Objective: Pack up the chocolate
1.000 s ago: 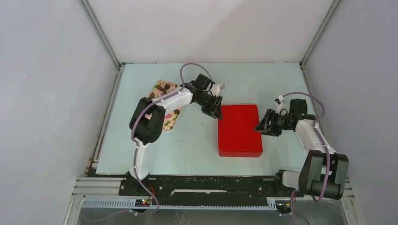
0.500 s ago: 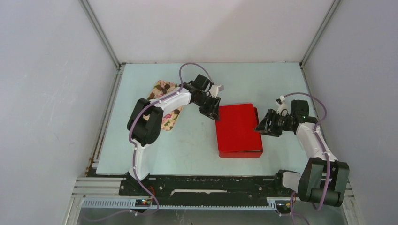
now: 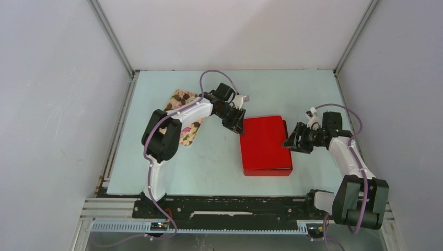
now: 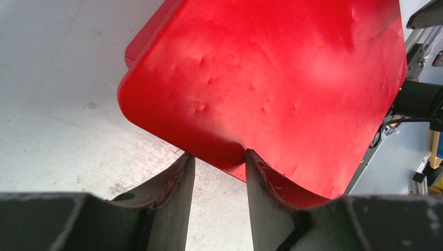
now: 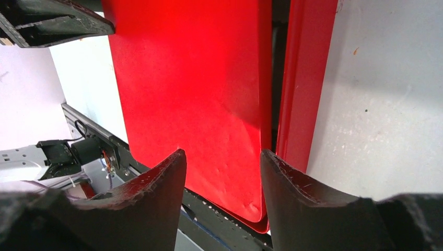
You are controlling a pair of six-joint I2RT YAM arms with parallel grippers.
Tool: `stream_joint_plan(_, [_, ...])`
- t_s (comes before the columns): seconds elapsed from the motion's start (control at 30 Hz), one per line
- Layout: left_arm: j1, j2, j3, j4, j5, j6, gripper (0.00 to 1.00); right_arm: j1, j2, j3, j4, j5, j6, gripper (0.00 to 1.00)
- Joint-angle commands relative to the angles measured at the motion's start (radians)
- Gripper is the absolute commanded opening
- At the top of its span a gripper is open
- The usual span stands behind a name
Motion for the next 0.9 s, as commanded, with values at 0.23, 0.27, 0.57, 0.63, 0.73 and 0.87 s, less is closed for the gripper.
stream_joint_plan(0.23, [-0.006,0.027,0.007,-0.063,-0.037,0.071,0.45,0.07,0.078,0.074,0.023,0.14,-0.024,0.59])
stream_joint_plan(0.27, [-0.006,0.026,0.009,-0.063,-0.036,0.072,0.45,0.072,0.083,0.077,0.024,0.148,-0.03,0.59])
stream_joint_plan(0.57, [-0.008,0.021,0.01,-0.067,0.012,0.07,0.47,0.135,0.111,0.085,0.043,0.126,-0.079,0.64])
stream_joint_plan(0.63, [-0.008,0.02,0.014,-0.066,0.042,0.068,0.48,0.147,0.111,0.085,0.044,0.115,-0.082,0.64])
stream_joint_plan(0.73, [-0.011,0.02,0.021,-0.071,0.07,0.077,0.49,0.147,0.108,0.085,0.049,0.118,-0.075,0.65])
stream_joint_plan(0.87, [-0.014,0.019,0.023,-0.076,0.107,0.092,0.49,0.139,0.109,0.085,0.047,0.172,-0.064,0.66])
